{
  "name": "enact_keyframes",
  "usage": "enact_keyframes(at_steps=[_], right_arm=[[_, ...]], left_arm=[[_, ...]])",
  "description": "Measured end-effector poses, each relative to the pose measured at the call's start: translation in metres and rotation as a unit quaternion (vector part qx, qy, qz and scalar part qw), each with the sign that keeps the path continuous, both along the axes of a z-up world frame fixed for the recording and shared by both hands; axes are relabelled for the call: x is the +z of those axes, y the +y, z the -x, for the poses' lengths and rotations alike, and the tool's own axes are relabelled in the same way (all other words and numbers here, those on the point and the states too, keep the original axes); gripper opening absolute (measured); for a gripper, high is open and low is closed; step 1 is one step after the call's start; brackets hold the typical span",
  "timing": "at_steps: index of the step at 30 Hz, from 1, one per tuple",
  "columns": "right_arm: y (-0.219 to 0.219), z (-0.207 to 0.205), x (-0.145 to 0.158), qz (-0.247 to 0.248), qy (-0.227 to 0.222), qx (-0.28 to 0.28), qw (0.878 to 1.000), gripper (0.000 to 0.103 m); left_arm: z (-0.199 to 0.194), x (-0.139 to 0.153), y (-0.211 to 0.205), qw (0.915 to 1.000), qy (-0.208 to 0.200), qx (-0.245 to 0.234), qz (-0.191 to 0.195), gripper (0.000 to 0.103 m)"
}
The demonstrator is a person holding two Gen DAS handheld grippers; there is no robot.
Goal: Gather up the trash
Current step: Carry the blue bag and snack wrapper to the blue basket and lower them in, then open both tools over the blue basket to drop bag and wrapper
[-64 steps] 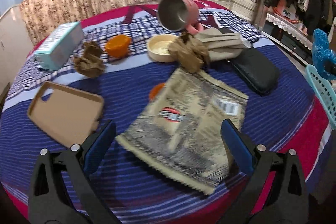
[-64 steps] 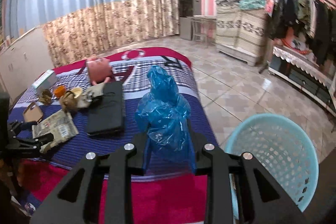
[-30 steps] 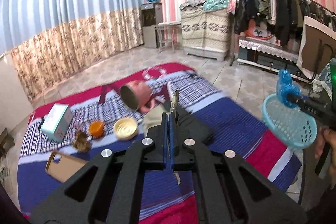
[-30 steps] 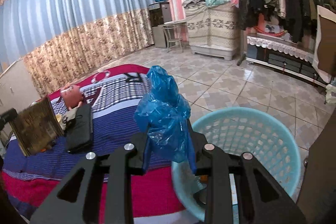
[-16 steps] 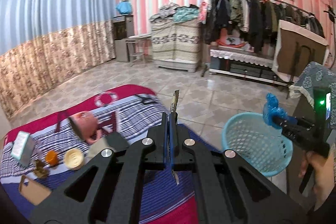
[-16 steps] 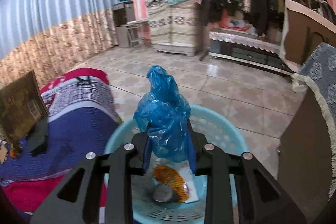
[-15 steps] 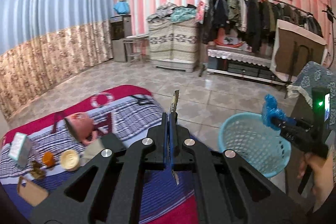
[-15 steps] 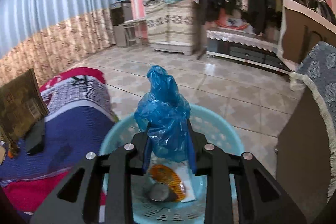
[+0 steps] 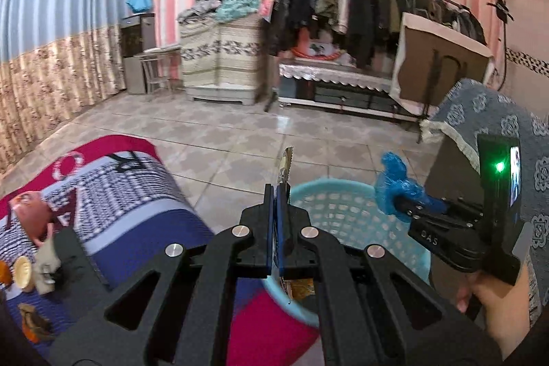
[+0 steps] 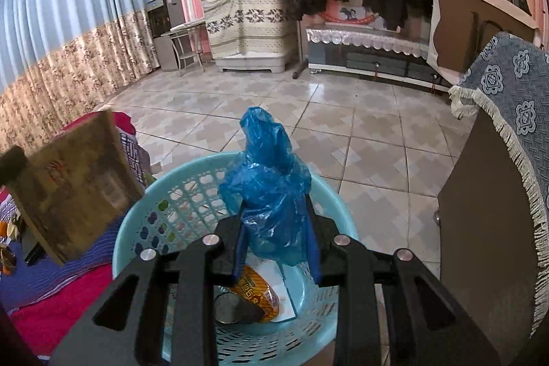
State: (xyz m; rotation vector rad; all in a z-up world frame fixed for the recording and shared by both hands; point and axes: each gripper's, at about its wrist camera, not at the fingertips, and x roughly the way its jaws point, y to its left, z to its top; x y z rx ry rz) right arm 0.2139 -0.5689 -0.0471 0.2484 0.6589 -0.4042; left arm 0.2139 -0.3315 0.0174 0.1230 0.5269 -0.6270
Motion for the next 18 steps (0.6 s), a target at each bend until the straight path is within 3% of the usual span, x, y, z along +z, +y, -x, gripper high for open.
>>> enact_keyframes(at_steps=[8,10,12,14,16,18], right_arm=[[-0.003,-0.004,-0.005,-0.005,0.009,-0.007,1.000,0.029],[-0.001,-0.005,-0.005,-0.005,0.008,-0.004,1.000,0.029],[0.000,-0.006,-0.005,-0.005,0.009,-0.002,1.000,0.029],[0.000,-0.007,-0.006,-0.007,0.010,-0.001,1.000,0.029],[-0.001,-0.007,-0.008,-0.012,0.011,-0.001,1.000,0.029],[-0.001,-0.008,-0.008,-0.010,0.011,0.000,1.000,0.029]], left_arm=[[-0.013,-0.030,-0.033,0.9995,0.016,-0.014,-0.024,0.001],[-0.017,-0.034,-0.038,0.9993,0.013,-0.012,-0.034,0.005],[-0.020,-0.033,-0.039,0.9990,0.009,-0.007,-0.042,0.024],[-0.020,-0.030,-0.033,0.9992,0.001,0.010,-0.039,0.060],[-0.020,-0.024,-0.023,0.9988,-0.014,0.031,-0.035,0.075],[-0.022,-0.020,-0.014,0.9977,-0.029,0.049,-0.038,0.082]])
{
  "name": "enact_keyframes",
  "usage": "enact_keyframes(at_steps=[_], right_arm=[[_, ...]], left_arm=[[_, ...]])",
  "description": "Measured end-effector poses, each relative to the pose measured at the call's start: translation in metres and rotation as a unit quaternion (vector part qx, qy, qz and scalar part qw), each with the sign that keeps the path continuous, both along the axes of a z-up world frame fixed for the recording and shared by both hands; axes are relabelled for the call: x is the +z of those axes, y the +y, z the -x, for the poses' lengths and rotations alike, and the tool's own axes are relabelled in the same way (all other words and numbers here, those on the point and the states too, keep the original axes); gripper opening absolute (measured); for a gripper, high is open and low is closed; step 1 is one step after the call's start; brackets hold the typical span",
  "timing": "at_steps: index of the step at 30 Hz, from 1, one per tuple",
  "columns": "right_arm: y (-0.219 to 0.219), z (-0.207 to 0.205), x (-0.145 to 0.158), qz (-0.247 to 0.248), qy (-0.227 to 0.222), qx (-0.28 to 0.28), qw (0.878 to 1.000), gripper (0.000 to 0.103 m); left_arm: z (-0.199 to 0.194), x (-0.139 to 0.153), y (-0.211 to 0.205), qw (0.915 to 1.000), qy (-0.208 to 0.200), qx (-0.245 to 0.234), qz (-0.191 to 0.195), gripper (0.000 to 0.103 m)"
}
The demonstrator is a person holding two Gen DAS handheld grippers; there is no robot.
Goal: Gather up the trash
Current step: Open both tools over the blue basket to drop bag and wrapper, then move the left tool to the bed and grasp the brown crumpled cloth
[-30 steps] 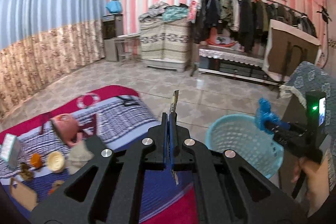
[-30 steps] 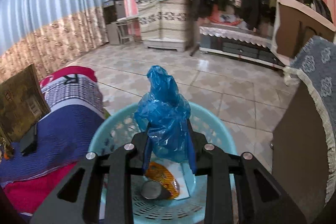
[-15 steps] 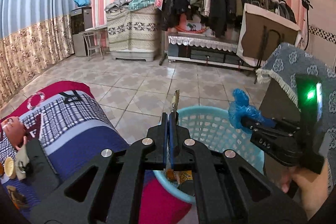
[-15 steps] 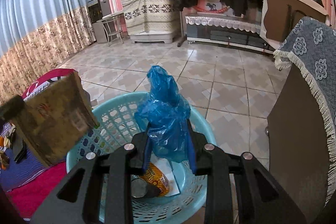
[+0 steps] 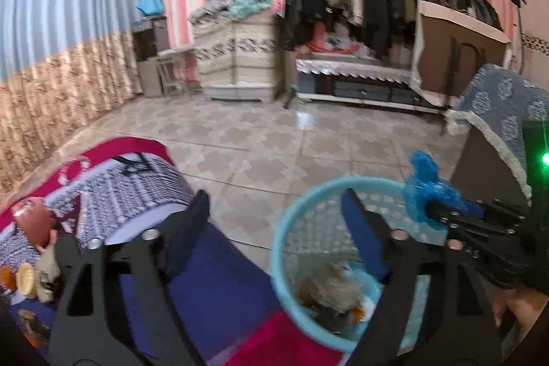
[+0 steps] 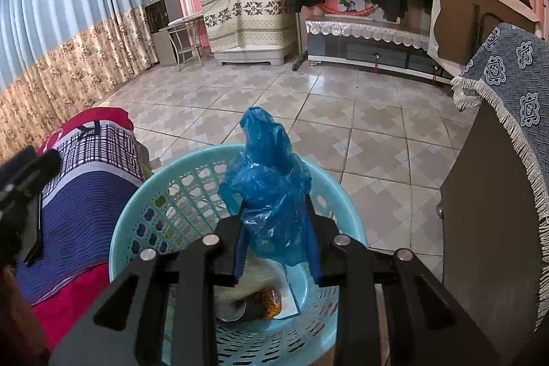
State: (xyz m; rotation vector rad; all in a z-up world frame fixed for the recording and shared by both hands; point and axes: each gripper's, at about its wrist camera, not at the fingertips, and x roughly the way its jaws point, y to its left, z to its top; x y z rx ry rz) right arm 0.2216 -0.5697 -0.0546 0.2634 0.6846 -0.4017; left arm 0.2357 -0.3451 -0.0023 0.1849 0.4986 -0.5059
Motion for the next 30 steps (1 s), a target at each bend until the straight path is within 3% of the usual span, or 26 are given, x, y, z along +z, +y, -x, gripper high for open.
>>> enact_keyframes(at_steps=[2,7,12,14,16,19,30], right_arm=[[0.000,0.000,0.000,0.000,-0.001,0.003,1.000,0.029],[0.008,-0.005,-0.005,-0.003,-0.002,0.008,1.000,0.031],[0.023,-0.011,-0.005,0.001,-0.002,0.015,1.000,0.056],[0.030,-0.013,-0.003,0.011,-0.001,0.016,1.000,0.058],[0.034,-0.013,0.000,0.017,-0.004,0.013,1.000,0.070],[0.041,-0.013,0.006,0.028,-0.011,0.009,1.000,0.078],[0.091,-0.031,0.015,0.057,-0.020,0.048,0.997,0.091]], left_arm=[[-0.003,0.003,0.012,0.9998,-0.009,0.018,-0.009,0.092],[-0.007,0.006,0.053,0.9981,-0.010,0.061,-0.002,0.098],[-0.010,0.006,0.092,0.9958,0.002,0.091,0.006,0.097],[-0.010,0.004,0.109,0.9945,0.007,0.104,0.006,0.097],[-0.011,0.004,0.123,0.9935,0.009,0.114,0.005,0.098],[-0.009,0.002,0.148,0.9915,0.011,0.129,0.009,0.098],[-0.010,-0.009,0.245,0.9792,0.028,0.201,0.011,0.098]])
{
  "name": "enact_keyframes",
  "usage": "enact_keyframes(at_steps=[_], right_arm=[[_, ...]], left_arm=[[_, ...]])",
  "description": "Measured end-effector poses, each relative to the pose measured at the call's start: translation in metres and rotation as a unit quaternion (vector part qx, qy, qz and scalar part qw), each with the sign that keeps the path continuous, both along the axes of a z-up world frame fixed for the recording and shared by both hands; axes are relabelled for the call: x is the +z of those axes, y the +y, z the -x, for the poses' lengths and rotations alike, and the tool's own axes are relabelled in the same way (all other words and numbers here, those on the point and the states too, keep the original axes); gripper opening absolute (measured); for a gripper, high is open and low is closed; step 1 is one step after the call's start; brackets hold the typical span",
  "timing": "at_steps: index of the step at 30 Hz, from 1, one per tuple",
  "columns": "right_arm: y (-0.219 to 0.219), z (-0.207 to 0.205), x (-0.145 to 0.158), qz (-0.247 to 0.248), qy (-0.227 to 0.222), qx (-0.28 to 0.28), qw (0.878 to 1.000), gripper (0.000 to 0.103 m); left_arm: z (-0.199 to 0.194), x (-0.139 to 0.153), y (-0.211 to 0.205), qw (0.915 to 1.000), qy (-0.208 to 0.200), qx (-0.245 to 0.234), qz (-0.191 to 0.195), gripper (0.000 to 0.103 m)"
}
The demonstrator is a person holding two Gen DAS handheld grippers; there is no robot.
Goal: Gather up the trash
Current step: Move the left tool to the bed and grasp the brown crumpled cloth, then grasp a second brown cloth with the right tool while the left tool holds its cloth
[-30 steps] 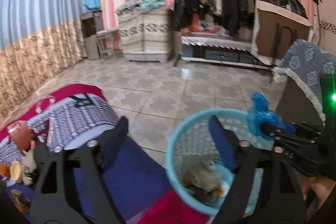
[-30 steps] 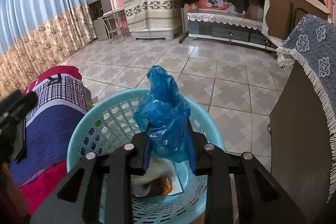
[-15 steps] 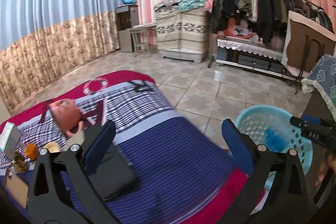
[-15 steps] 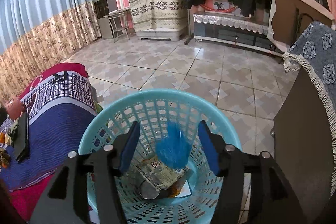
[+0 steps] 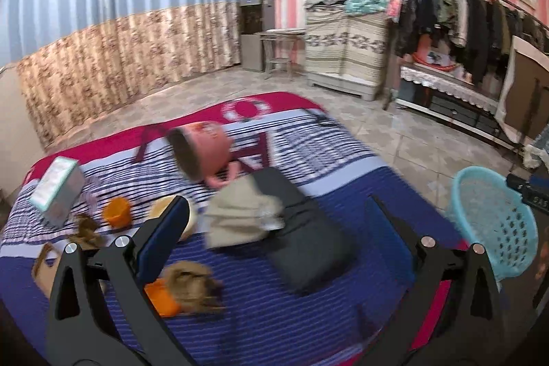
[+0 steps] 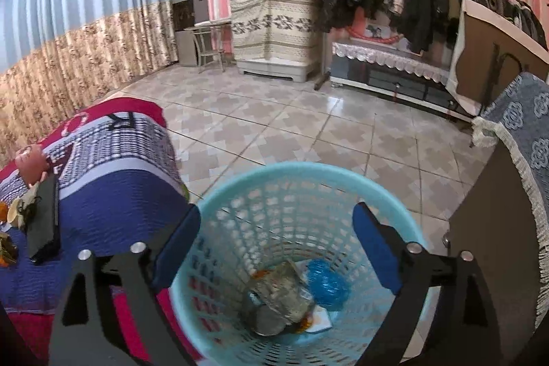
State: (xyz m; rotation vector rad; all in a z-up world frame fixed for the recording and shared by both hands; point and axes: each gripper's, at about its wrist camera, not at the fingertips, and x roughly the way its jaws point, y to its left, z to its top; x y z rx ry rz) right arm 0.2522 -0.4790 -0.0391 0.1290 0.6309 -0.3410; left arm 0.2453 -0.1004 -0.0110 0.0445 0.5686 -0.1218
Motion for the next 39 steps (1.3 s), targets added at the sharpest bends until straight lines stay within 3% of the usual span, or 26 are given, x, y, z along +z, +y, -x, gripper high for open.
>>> enact_keyframes(at_steps=[10,15,19,22,24,26,28,35,39], right_arm=[[0.089,-0.025,-0.002,0.040,0.006,0.073,0.996,0.092],[0.128,-0.031,-0.004,0.025,0.007,0.117,0.993,0.092],[0.166,-0.030,-0.002,0.007,-0.003,0.159,0.987,0.092],[0.194,-0.030,-0.002,0.022,-0.004,0.184,0.983,0.092],[0.214,-0.029,-0.005,0.040,-0.001,0.202,0.979,0.092],[0.233,-0.028,-0.007,0.047,0.003,0.221,0.974,0.092],[0.246,-0.025,-0.008,0.047,0.003,0.238,0.970,0.092],[0.295,-0.012,-0.016,0.048,0.021,0.314,0.948,0.092],[0.319,-0.009,-0.020,0.040,0.024,0.350,0.936,0.092]], left_arm=[[-0.007,-0.029,0.119,0.9929,0.032,0.108,-0.036,0.098],[-0.016,-0.047,0.168,0.9870,0.059,0.146,-0.033,0.097],[-0.029,-0.063,0.191,0.9836,0.076,0.161,-0.028,0.097],[-0.040,-0.070,0.195,0.9825,0.098,0.157,-0.019,0.096],[-0.045,-0.071,0.195,0.9826,0.104,0.153,-0.017,0.089],[-0.049,-0.073,0.193,0.9832,0.110,0.144,-0.019,0.072],[-0.052,-0.077,0.192,0.9839,0.120,0.131,-0.015,0.038],[-0.016,-0.057,0.198,0.9889,0.074,0.127,-0.026,0.039],[0.013,-0.049,0.208,0.9892,0.072,0.126,-0.019,0.039]])
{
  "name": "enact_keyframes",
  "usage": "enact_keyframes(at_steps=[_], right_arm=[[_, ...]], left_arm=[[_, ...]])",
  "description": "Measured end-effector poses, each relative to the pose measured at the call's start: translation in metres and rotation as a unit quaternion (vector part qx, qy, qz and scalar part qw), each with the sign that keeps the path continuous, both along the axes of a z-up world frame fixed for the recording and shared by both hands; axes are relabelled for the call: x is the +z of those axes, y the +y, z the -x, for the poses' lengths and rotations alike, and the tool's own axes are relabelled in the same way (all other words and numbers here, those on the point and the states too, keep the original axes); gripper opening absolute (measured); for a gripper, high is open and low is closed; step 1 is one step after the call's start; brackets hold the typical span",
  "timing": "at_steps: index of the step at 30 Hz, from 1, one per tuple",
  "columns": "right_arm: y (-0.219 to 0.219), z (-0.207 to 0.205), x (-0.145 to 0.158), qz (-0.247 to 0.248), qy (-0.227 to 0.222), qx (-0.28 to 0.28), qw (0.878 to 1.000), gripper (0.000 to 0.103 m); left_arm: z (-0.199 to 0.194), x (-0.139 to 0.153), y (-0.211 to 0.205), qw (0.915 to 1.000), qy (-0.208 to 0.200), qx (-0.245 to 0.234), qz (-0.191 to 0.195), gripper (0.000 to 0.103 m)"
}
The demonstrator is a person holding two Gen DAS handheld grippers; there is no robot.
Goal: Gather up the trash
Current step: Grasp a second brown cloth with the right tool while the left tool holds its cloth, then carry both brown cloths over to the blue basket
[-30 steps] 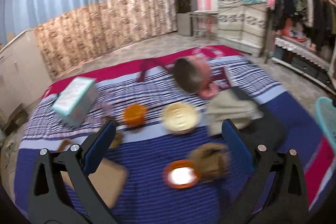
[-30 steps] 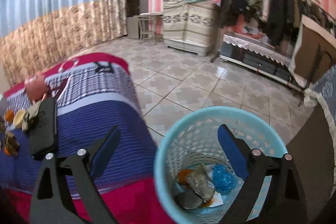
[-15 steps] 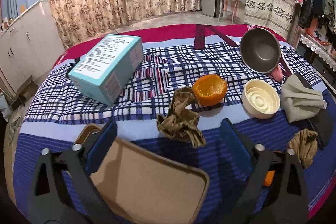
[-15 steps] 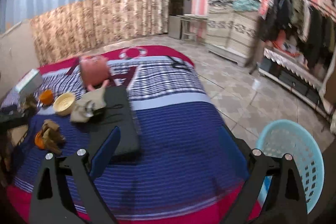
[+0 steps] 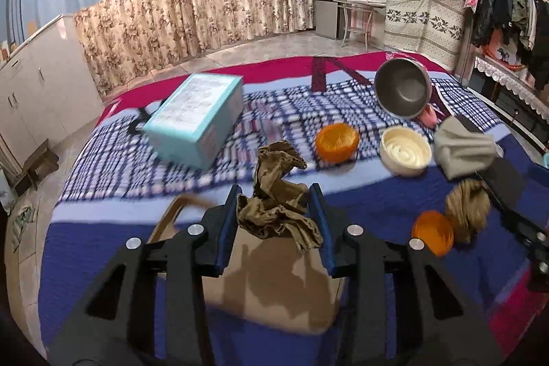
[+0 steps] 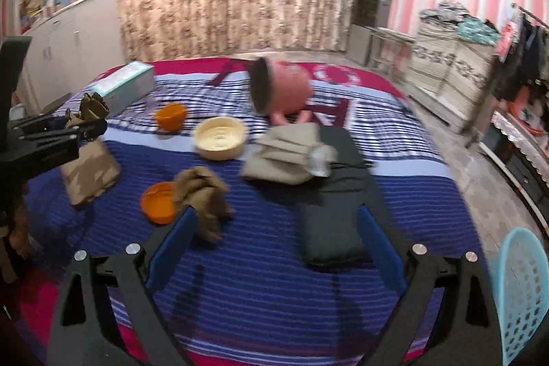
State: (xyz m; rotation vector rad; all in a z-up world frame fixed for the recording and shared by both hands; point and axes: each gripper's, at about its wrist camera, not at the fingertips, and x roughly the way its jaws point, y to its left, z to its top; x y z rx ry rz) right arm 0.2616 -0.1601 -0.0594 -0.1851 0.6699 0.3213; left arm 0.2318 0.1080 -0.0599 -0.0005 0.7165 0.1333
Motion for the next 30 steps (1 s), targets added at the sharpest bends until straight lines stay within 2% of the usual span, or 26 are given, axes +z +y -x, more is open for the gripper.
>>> enact_keyframes(at_steps=[8,9,11,12,13,21,30], right_arm=[[0.027,-0.020,-0.018,-0.009,0.040,0.032,0.999,0.092],[0.029,-0.023,-0.021,-0.015,0.049,0.037,0.998,0.089],[0.033,-0.027,-0.026,-0.021,0.062,0.051,0.997,0.068],[0.034,-0.027,-0.027,-0.024,0.070,0.062,0.995,0.050],[0.037,-0.028,-0.028,-0.029,0.071,0.067,0.995,0.048],[0.024,-0.009,-0.011,-0.051,0.042,0.070,0.995,0.047],[-0.046,0.012,0.027,-0.036,-0.015,-0.004,0.999,0.047]], left_arm=[[0.047,-0.009,0.026,0.9996,0.015,0.021,0.014,0.039],[0.052,-0.010,0.027,0.9995,0.016,0.021,0.016,0.039],[0.056,-0.012,0.029,0.9996,0.015,0.024,0.007,0.039],[0.058,-0.013,0.029,0.9996,0.015,0.025,0.002,0.039],[0.059,-0.014,0.029,0.9995,0.017,0.025,-0.002,0.039],[0.055,0.004,0.017,0.9997,0.007,0.024,0.002,0.039],[0.042,0.020,-0.026,0.9999,-0.010,0.000,0.008,0.039]])
